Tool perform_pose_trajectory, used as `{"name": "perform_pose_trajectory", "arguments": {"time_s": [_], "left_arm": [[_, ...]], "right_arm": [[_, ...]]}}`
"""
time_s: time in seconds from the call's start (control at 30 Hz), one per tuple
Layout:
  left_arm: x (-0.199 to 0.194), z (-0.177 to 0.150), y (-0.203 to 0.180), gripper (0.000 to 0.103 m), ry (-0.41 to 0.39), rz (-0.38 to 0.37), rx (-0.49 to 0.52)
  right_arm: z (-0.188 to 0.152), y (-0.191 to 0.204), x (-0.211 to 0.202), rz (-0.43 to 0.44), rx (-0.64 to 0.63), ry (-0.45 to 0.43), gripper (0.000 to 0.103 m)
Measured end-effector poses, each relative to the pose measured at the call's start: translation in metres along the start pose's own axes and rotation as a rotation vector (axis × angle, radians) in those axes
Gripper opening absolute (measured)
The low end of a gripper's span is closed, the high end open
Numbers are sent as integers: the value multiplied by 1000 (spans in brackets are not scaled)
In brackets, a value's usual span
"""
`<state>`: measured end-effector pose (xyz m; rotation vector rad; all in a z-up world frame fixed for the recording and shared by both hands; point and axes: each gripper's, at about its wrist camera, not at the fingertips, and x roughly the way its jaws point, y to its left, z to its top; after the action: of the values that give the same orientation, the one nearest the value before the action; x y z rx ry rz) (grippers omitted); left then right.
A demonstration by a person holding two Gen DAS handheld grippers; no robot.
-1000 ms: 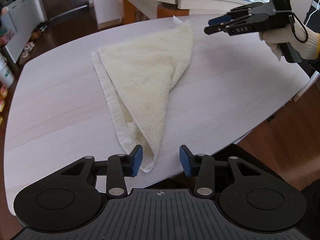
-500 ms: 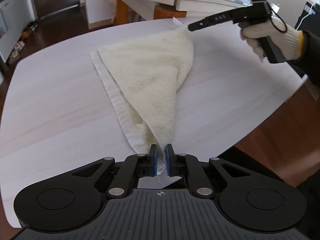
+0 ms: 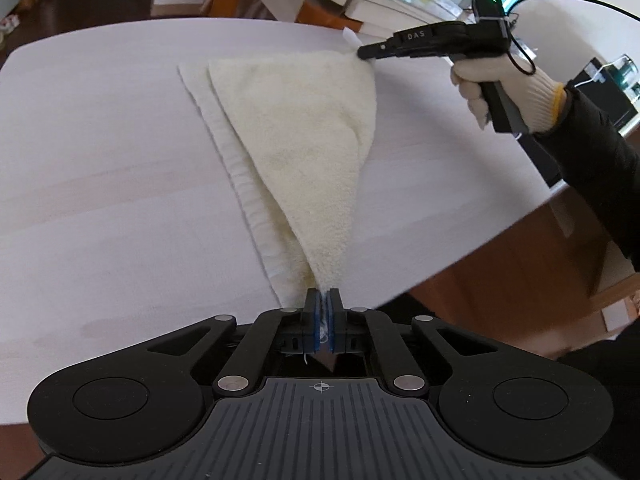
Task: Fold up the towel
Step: 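Grasp the folded towel tip with the left gripper while the right gripper holds the opposite tip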
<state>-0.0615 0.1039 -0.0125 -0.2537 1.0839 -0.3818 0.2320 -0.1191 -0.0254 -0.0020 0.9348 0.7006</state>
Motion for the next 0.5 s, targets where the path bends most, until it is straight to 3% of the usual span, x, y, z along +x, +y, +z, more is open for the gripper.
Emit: {"name": "perform_pose_trajectory", "arguments": {"time_s": [0.23, 0.3, 0.4, 0.5], "left_arm": [[7, -3, -7, 3, 23, -38, 20], [8, -4, -10, 4, 25, -44, 26], [7, -4, -13, 15, 24, -51, 29], [1, -2, -13, 36, 12, -56, 28]], "right_arm": [[4, 16, 4, -96, -159, 25, 13], [0, 20, 4, -99, -169, 25, 26], [-7, 25, -8, -144, -184, -20, 36], [-13, 31, -23, -198, -220, -62, 40]]}}
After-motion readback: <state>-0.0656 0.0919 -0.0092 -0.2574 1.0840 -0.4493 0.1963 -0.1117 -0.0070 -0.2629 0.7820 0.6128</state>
